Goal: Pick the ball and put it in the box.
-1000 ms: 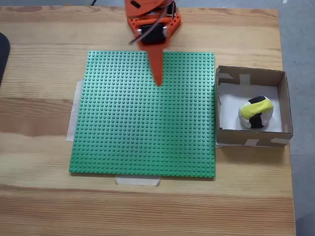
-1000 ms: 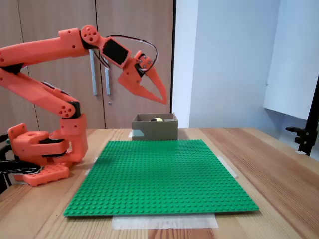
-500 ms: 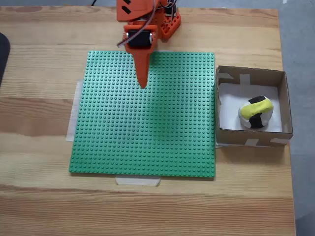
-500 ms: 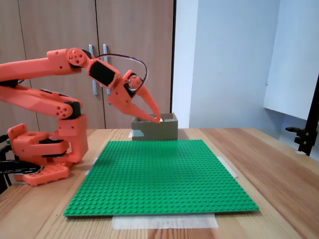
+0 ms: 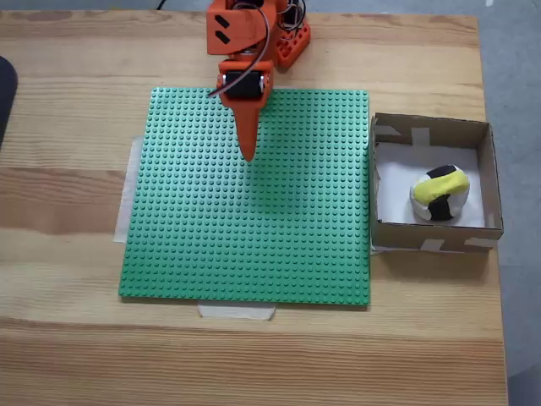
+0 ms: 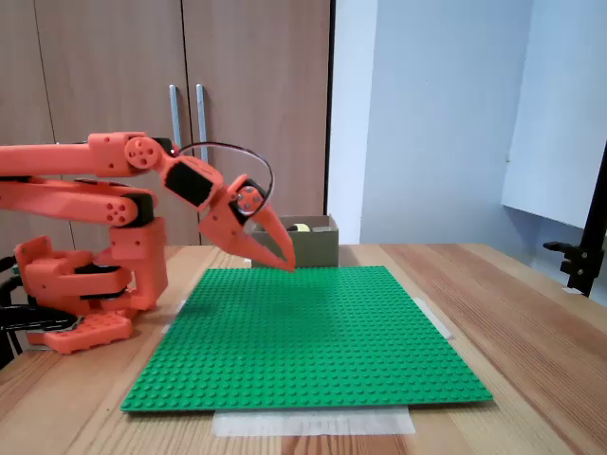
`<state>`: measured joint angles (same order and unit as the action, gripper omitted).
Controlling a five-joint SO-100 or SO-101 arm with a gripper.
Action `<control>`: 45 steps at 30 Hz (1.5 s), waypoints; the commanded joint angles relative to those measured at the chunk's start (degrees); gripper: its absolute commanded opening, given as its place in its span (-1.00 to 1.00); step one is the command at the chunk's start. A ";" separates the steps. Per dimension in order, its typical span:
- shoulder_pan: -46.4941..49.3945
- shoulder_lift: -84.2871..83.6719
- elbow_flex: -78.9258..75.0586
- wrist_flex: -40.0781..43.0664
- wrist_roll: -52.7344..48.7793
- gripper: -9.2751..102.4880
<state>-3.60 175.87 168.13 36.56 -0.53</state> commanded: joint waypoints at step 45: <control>2.02 8.79 17.23 -3.16 -1.67 -0.85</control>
<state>-2.29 184.13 182.55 33.40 -2.64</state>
